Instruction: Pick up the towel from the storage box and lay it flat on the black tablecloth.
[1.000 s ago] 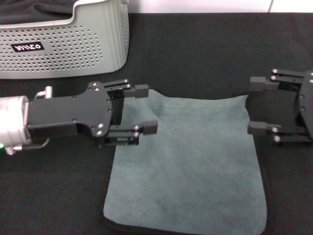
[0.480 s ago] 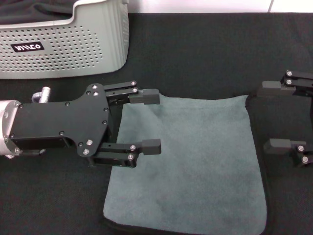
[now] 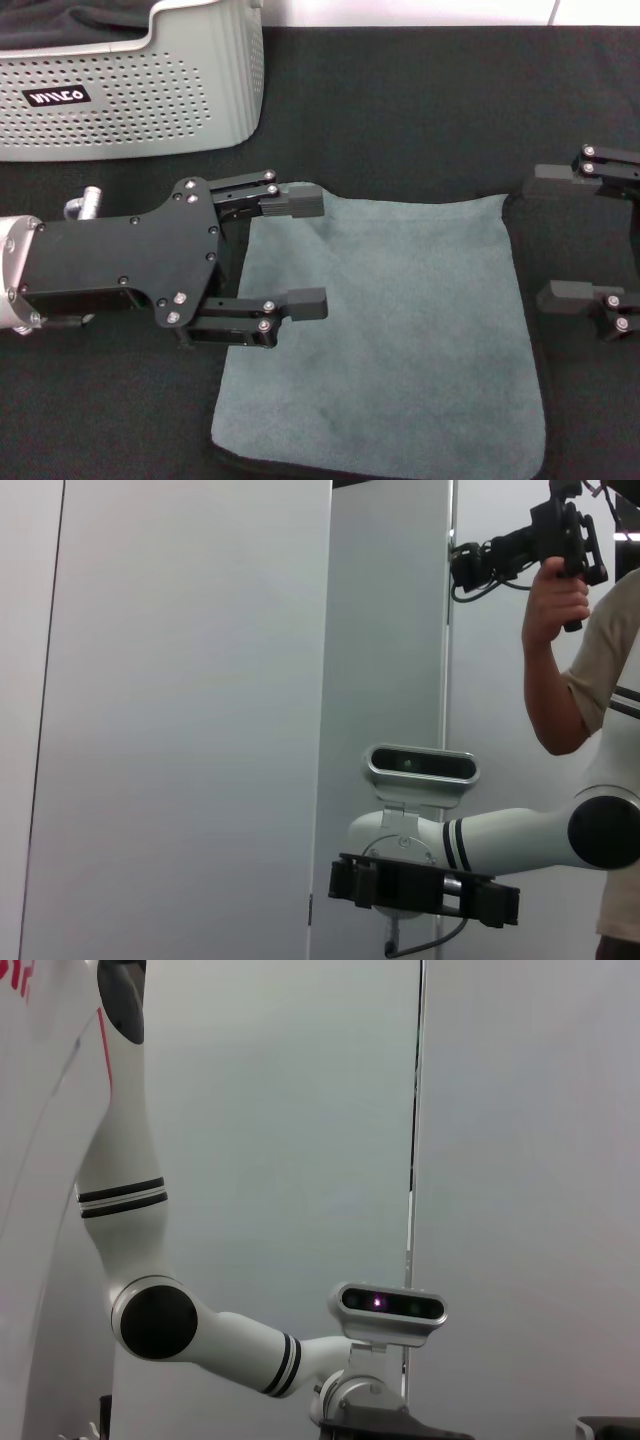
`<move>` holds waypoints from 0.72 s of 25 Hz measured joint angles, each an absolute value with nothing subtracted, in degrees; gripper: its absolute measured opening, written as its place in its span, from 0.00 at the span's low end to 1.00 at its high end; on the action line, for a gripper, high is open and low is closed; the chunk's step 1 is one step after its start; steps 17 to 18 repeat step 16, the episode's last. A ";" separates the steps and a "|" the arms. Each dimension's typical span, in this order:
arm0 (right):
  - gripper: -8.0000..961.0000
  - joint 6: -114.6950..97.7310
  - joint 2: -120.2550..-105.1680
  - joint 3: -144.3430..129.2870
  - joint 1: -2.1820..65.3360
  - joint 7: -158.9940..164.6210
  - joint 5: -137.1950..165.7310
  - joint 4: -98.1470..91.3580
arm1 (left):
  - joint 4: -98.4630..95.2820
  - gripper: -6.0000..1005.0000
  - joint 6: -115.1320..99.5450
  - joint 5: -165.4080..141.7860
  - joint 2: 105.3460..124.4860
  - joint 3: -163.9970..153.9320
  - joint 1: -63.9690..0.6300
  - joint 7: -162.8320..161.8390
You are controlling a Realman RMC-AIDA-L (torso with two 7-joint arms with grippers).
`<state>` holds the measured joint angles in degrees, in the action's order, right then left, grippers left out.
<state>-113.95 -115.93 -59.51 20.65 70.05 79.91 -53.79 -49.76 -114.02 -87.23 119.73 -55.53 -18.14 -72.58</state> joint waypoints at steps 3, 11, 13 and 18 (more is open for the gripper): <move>0.76 -113.98 -115.93 -59.55 20.83 70.04 79.89 -53.44 | -49.23 0.78 -114.07 -86.88 119.72 -55.52 -17.90 -72.21; 0.76 -113.91 -116.01 -59.50 20.70 70.04 79.88 -53.05 | -48.97 0.78 -114.17 -86.74 119.70 -55.46 -17.79 -72.19; 0.76 -113.90 -116.02 -59.33 20.50 70.03 79.85 -52.86 | -48.88 0.78 -114.17 -86.87 119.70 -55.51 -17.86 -72.50; 0.76 -113.83 -115.98 -59.14 20.48 69.44 79.25 -51.87 | -48.84 0.78 -114.17 -86.91 119.61 -56.04 -17.96 -72.90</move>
